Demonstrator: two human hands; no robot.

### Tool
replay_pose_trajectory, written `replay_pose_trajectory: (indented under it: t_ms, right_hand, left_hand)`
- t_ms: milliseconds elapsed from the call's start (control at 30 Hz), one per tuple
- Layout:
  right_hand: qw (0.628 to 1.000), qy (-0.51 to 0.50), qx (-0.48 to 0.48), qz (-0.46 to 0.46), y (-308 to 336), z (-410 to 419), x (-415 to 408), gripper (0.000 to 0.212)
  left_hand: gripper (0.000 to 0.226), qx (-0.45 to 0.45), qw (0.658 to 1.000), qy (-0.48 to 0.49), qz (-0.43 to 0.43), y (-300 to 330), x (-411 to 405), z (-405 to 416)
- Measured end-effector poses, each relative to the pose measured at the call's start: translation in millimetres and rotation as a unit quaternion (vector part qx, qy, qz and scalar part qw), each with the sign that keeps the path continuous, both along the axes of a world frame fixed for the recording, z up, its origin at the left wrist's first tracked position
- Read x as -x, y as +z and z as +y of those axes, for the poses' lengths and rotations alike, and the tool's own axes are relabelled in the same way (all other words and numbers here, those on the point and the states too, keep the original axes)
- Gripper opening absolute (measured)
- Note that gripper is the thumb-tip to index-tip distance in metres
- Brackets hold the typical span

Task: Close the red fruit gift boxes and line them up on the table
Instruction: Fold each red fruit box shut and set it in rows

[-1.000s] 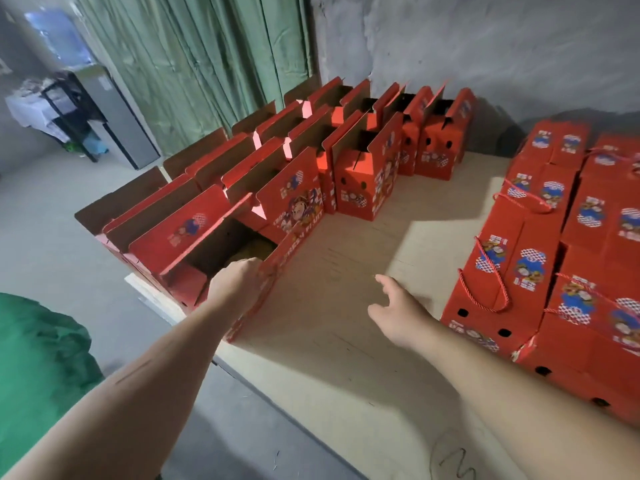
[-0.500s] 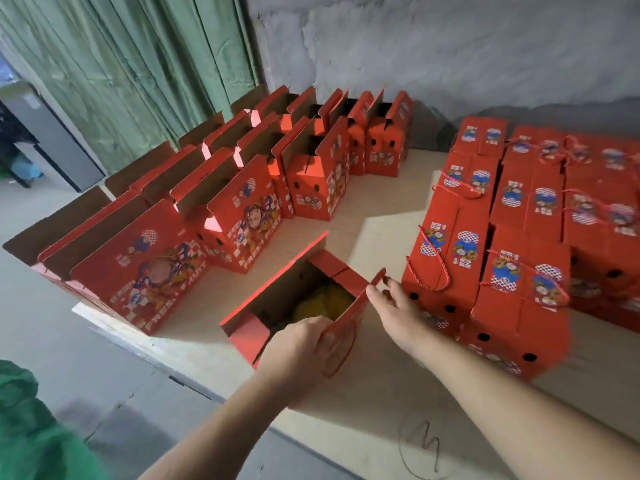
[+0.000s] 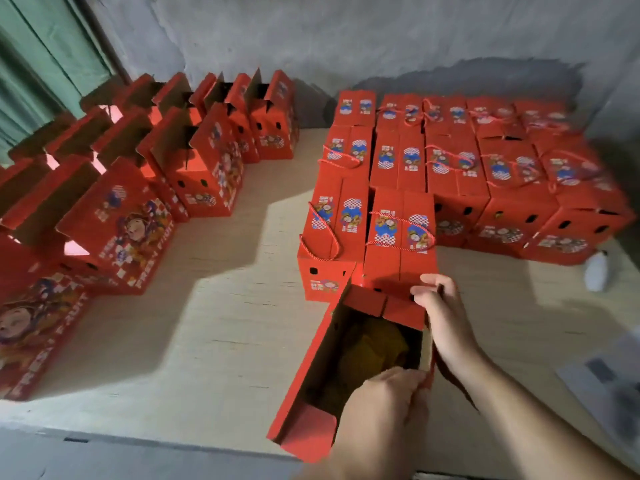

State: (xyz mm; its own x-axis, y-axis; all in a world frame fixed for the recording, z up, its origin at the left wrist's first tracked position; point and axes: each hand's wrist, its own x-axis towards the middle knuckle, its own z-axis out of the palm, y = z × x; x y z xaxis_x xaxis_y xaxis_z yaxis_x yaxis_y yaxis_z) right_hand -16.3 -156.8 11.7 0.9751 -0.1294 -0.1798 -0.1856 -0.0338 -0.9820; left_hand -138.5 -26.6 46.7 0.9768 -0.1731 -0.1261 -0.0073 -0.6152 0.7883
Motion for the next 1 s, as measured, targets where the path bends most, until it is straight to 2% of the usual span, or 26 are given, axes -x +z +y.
replay_pose_trajectory:
  t_ms: [67, 167, 267, 333, 400, 433, 467, 500, 533, 567, 600, 667, 733, 767, 800, 867, 933, 1000]
  right_hand:
    - [1.0, 0.004, 0.008, 0.011, 4, -27, -12, 0.025]
    - [0.998, 0.027, 0.058, 0.027, 10, -66, -26, 0.027]
    - [0.993, 0.058, 0.086, 0.051, 10, -97, -32, 0.035]
    - [0.992, 0.081, 0.066, 0.068, 7, -110, -29, 0.044]
    - [0.991, 0.106, 0.05, 0.07, 6, -114, -20, 0.059]
    - [0.988, 0.126, 0.069, 0.062, 6, -113, -14, 0.067]
    - [0.98, 0.148, 0.128, 0.045, 5, -113, -8, 0.073]
    - [0.953, 0.175, 0.246, 0.008, 5, -114, -5, 0.075]
    - [0.9, 0.184, 0.392, -0.048, 7, -114, -3, 0.073]
    - [0.821, 0.185, 0.528, -0.116, 11, -110, -2, 0.067]
    - [0.736, 0.2, 0.624, -0.168, 19, -102, -3, 0.059]
    - [0.625, 0.288, 0.713, -0.131, 32, -84, -5, 0.051]
    - [0.485, 0.397, 0.779, -0.024, 32, -69, -4, 0.051]
    - [0.434, 0.424, 0.795, 0.005, 32, -66, -3, 0.052]
    - [0.423, 0.429, 0.798, 0.015, 31, -66, -3, 0.053]
    - [0.446, 0.426, 0.787, 0.01, 31, -70, -4, 0.054]
    - [0.435, 0.46, 0.774, -0.008, 39, -74, -3, 0.045]
    - [0.472, 0.452, 0.756, -0.039, 46, -83, -1, 0.034]
  left_hand:
    - [0.022, 0.007, 1.0, -0.002, 0.013, 3, -8, -38]
    - [0.02, 0.06, 0.997, -0.005, 0.04, 6, -17, -83]
    - [0.022, 0.087, 0.994, -0.055, 0.033, 10, -20, -103]
    - [0.024, 0.128, 0.988, -0.076, -0.037, 17, -17, -97]
    - [0.026, 0.176, 0.972, -0.038, -0.15, 24, -17, -75]
    - [0.025, 0.193, 0.961, -0.004, -0.199, 23, -19, -62]
    - [0.025, 0.195, 0.954, 0.037, -0.225, 19, -24, -48]
    - [0.026, 0.183, 0.955, 0.078, -0.22, 14, -32, -36]
    - [0.029, 0.165, 0.964, 0.109, -0.178, 8, -41, -27]
    - [0.035, 0.142, 0.976, 0.118, -0.113, 1, -49, -24]
    - [0.046, 0.113, 0.986, 0.107, -0.056, -7, -55, -25]
    - [0.064, 0.06, 0.996, 0.064, -0.009, -23, -62, -32]
    - [0.068, 0.067, 0.997, 0.043, -0.002, -35, -67, -42]
    - [0.069, 0.082, 0.996, 0.045, -0.001, -39, -70, -45]
    - [0.07, 0.087, 0.995, 0.047, 0.0, -41, -72, -48]
    - [0.07, 0.06, 0.997, 0.04, 0.002, -43, -74, -54]
    - [0.072, 0.029, 0.999, 0.034, 0.012, -46, -76, -57]
    - [0.074, 0.005, 0.999, 0.039, 0.024, -49, -79, -59]
